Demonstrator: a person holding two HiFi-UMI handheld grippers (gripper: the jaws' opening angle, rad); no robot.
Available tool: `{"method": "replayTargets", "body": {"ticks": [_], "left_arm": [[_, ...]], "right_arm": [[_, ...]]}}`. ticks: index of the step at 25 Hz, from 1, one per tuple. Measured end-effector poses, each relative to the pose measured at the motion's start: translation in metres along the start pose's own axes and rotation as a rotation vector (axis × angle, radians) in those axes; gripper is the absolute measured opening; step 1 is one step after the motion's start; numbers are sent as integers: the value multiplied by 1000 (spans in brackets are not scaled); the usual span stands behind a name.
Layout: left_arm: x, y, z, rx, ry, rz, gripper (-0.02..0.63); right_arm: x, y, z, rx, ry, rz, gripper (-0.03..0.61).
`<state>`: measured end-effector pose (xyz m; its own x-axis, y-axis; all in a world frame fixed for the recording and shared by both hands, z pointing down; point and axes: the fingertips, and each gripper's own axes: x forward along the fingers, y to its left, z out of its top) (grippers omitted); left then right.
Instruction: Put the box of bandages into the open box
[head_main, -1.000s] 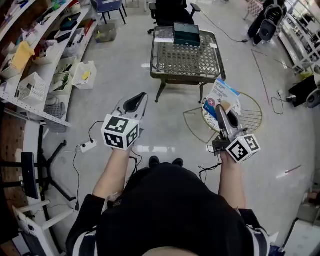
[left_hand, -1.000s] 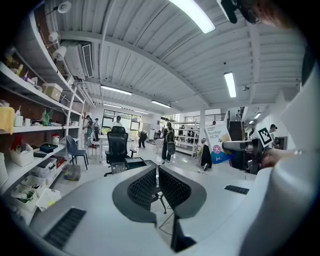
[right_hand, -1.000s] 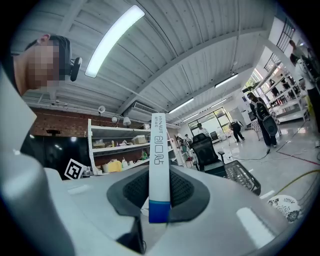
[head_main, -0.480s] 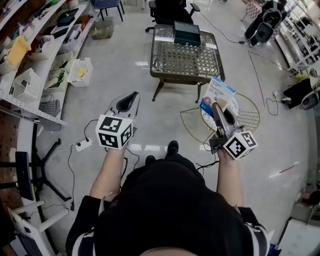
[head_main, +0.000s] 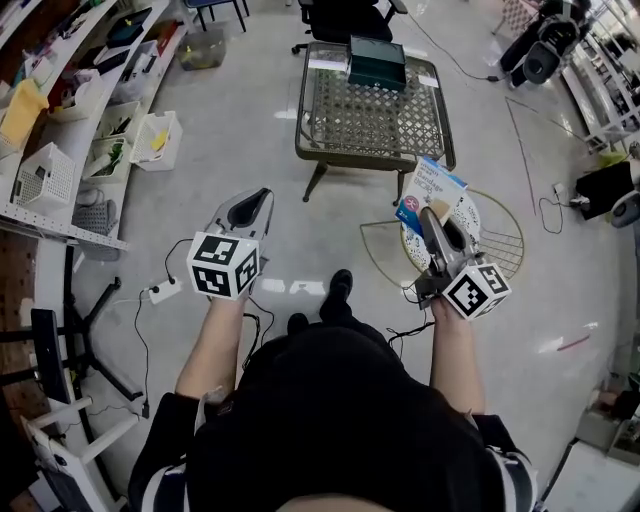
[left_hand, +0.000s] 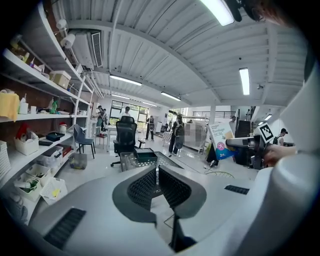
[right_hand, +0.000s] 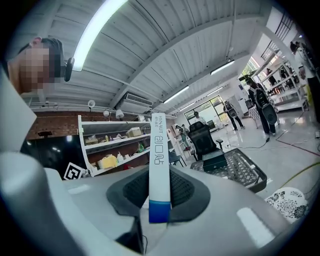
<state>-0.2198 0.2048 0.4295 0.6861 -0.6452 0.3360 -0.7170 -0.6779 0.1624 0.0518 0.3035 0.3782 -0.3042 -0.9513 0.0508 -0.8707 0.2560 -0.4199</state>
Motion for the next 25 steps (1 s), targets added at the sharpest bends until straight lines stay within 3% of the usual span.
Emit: {"method": "replayTargets", "body": {"ticks": [15, 20, 25], "left_arm": [[155, -20, 58, 67, 68, -22, 21], [180, -28, 78, 88, 50, -25, 21], [199, -8, 87, 73, 39, -5, 21]], "right_arm": [[66, -144, 46, 95, -32, 8, 86], [84, -166, 62, 102, -48, 41, 86], [107, -175, 56, 124, -25, 60, 86]]}}
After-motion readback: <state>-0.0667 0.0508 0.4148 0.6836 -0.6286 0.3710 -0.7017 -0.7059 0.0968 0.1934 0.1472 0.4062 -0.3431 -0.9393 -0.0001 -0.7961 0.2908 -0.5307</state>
